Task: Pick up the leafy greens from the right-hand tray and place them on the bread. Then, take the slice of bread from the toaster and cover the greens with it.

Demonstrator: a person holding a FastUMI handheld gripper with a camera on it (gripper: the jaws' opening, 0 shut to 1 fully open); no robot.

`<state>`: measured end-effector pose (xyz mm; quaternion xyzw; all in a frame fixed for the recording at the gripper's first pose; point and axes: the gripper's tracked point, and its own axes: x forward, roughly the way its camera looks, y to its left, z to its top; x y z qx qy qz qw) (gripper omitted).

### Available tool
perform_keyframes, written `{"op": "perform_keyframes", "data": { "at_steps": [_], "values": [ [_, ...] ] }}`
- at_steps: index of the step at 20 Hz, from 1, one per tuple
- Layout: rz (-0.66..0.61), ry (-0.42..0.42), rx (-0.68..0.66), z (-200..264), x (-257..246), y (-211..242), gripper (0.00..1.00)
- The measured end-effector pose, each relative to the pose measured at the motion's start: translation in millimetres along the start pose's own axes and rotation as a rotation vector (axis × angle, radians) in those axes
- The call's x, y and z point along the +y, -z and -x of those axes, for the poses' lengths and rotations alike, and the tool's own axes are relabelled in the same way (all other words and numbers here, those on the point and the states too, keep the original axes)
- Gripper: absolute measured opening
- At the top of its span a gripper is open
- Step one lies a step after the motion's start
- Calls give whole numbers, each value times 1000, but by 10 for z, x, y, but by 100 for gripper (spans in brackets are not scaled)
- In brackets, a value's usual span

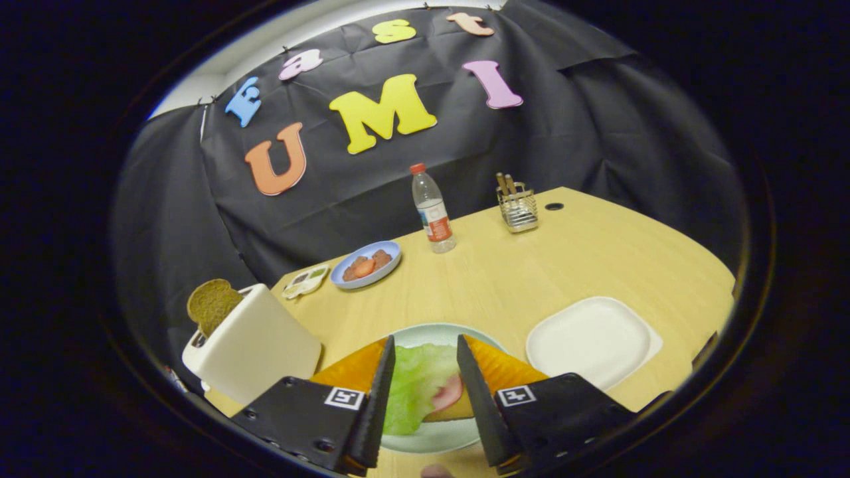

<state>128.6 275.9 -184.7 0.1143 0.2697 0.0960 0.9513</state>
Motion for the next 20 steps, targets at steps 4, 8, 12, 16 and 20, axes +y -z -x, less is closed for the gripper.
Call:
{"op": "perform_keyframes", "data": {
  "at_steps": [4,8,12,16,20],
  "values": [
    [68,24,-100,201,-47,-247,82],
    [143,57,-213,500,-21,-487,95],
    [204,81,-284,833,52,-620,96],
    [243,23,-327,1117,442,-629,96],
    [226,-14,-354,1234,814,-507,95]
  ]
}}
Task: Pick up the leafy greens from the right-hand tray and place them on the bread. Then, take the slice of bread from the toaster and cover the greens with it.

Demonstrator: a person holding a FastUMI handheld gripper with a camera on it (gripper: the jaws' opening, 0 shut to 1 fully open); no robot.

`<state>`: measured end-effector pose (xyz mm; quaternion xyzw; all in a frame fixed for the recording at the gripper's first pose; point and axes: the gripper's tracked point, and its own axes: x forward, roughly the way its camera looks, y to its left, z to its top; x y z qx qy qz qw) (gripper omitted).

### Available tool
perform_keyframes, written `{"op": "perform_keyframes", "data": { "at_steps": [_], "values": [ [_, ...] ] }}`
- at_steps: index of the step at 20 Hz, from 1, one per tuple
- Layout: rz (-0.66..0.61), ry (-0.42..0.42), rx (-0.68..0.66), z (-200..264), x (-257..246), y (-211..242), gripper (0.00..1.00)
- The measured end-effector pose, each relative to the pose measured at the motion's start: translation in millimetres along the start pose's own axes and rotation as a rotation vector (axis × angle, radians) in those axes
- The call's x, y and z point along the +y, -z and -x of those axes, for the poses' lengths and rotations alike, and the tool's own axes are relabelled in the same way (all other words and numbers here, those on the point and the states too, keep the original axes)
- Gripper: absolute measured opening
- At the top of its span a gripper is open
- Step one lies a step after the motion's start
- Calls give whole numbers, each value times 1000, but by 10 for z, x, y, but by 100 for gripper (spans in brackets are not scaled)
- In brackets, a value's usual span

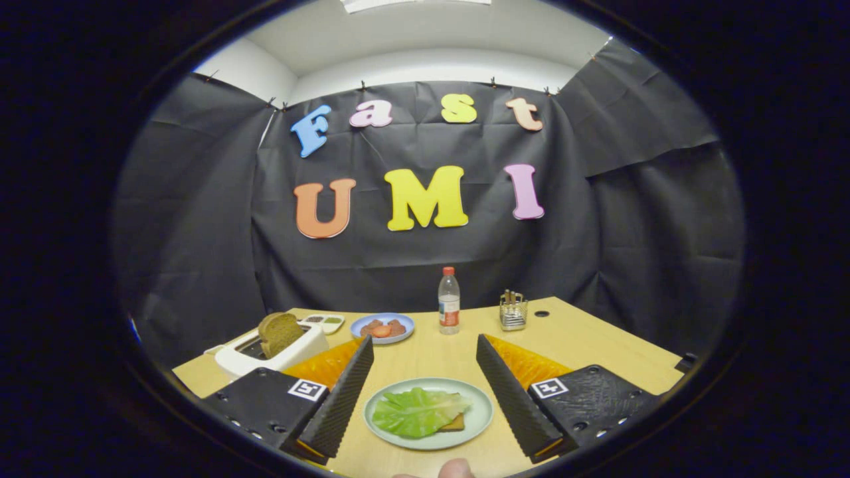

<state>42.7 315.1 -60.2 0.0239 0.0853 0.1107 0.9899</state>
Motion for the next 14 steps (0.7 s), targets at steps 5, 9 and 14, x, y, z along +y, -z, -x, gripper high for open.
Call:
{"op": "perform_keyframes", "data": {
  "at_steps": [5,9,14],
  "values": [
    [-17,-44,0,9,571,-18,96],
    [-33,-107,30,-19,1142,21,96],
    [-16,-131,75,-269,1683,199,96]
  ]
}}
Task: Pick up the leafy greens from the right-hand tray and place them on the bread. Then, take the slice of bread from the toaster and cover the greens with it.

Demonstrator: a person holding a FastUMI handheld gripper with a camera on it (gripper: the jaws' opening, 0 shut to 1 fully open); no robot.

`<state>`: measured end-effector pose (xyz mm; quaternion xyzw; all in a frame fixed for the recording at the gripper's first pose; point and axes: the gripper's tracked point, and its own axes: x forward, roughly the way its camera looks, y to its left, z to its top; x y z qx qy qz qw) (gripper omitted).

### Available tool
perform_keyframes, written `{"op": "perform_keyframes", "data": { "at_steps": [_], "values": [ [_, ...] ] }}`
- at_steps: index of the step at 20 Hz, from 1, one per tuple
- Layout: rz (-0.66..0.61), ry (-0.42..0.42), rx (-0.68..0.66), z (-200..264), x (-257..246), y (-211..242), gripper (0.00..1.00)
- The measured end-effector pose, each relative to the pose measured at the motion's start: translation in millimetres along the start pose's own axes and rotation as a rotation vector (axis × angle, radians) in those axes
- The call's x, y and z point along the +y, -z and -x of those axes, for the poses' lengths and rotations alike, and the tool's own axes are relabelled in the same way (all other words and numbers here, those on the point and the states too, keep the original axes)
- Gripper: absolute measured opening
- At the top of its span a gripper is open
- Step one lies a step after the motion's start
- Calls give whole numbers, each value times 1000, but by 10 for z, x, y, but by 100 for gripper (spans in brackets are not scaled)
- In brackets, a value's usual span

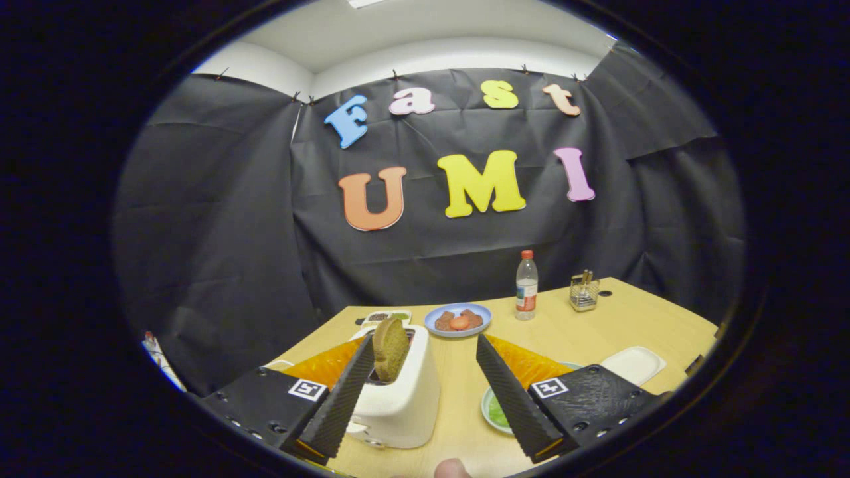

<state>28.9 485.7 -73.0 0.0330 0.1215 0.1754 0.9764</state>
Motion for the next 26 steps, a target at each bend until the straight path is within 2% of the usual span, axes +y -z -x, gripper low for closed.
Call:
{"op": "perform_keyframes", "data": {
  "at_steps": [2,6,10,18,19,20,22,24,25,26],
  "values": [
    [-7,-2,36,-144,189,121,95],
    [77,32,48,-425,385,226,95],
    [91,76,91,-682,384,315,93],
    [88,135,152,-985,316,399,40],
    [86,141,151,-992,292,394,24],
    [85,141,151,-987,297,388,16],
    [67,125,147,-967,314,360,11],
    [33,111,122,-899,314,251,11],
    [21,102,111,-857,318,171,2],
    [4,87,97,-824,332,77,2]
  ]
}}
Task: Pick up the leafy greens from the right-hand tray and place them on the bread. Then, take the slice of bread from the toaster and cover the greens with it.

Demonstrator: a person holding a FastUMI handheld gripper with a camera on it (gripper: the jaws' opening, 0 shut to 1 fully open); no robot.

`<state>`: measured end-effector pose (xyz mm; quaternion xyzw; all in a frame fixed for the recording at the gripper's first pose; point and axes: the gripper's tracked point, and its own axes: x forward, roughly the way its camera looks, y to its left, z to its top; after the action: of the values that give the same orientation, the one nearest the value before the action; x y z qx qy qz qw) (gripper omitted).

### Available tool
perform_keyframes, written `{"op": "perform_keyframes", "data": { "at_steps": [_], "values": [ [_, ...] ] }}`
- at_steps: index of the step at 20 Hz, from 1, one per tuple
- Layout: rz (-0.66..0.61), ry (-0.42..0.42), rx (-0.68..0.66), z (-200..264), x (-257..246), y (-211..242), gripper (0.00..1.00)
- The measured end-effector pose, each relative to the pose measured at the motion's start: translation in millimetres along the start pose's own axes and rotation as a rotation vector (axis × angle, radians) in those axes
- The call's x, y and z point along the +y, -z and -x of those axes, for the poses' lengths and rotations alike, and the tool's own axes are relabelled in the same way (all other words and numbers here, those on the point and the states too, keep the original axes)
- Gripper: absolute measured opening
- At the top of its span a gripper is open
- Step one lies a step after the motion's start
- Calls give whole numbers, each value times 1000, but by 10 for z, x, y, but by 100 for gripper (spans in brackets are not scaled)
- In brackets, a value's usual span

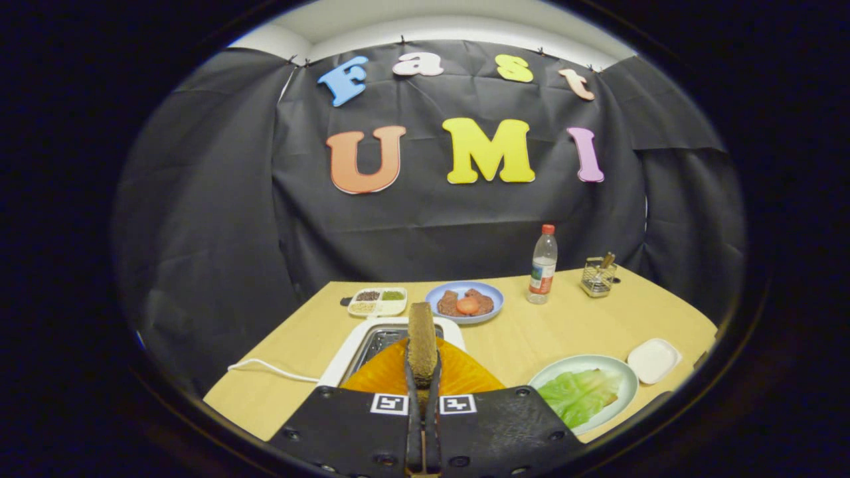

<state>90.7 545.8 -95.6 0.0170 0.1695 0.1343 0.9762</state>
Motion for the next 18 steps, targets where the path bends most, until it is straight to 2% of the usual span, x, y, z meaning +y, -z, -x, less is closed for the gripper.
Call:
{"op": "perform_keyframes", "data": {
  "at_steps": [3,8,11,18],
  "values": [
    [-57,-44,-45,223,-50,-334,2],
    [-158,-76,-142,601,-448,-813,2],
    [-156,-39,-190,757,-811,-934,2],
    [-138,63,-214,782,-1457,-702,2]
  ]
}}
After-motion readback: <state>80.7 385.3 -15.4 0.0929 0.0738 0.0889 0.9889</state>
